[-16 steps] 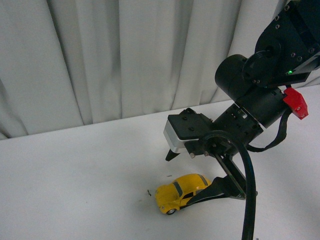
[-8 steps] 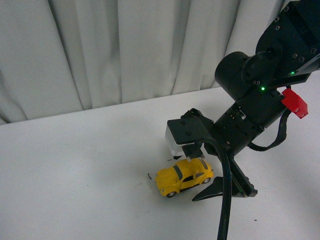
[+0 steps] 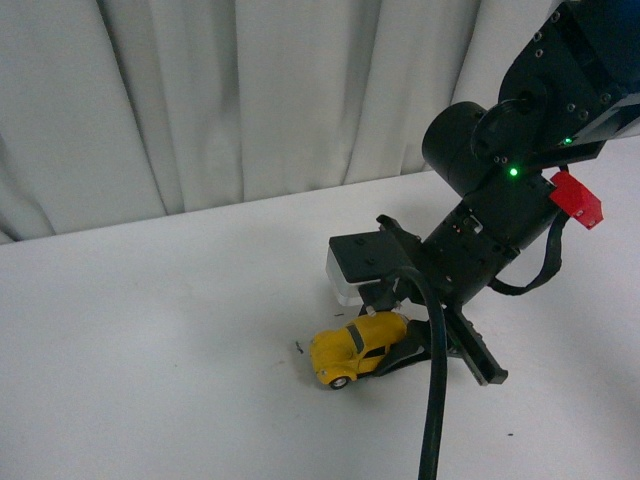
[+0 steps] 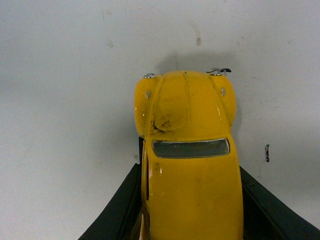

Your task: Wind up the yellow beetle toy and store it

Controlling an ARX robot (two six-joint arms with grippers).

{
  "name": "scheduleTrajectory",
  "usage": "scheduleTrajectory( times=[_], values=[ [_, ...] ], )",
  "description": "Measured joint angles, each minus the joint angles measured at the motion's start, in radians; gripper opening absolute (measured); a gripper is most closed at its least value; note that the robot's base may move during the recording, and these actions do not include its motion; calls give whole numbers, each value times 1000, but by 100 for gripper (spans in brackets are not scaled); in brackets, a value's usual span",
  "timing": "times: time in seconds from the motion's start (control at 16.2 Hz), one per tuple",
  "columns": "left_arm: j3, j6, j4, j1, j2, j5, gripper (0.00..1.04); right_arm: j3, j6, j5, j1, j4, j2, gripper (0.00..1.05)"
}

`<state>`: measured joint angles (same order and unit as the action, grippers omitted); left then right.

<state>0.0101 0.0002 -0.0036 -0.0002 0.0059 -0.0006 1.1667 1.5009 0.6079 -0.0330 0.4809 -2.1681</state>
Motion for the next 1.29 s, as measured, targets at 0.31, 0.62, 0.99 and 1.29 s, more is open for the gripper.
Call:
scheduleTrajectory(
  times=[0.31, 0.62, 0.99, 1.29],
  values=[
    [0, 0, 0, 0, 0, 0, 98, 65, 3, 23, -2, 12, -34, 44],
    [0, 0, 0, 0, 0, 0, 98, 51, -31, 25, -42, -45, -36, 43],
    [0, 0, 0, 0, 0, 0, 98, 29, -87, 24, -31, -68, -37, 43],
    [0, 0, 0, 0, 0, 0, 98, 18, -67, 35, 24, -56, -41, 43]
  ],
)
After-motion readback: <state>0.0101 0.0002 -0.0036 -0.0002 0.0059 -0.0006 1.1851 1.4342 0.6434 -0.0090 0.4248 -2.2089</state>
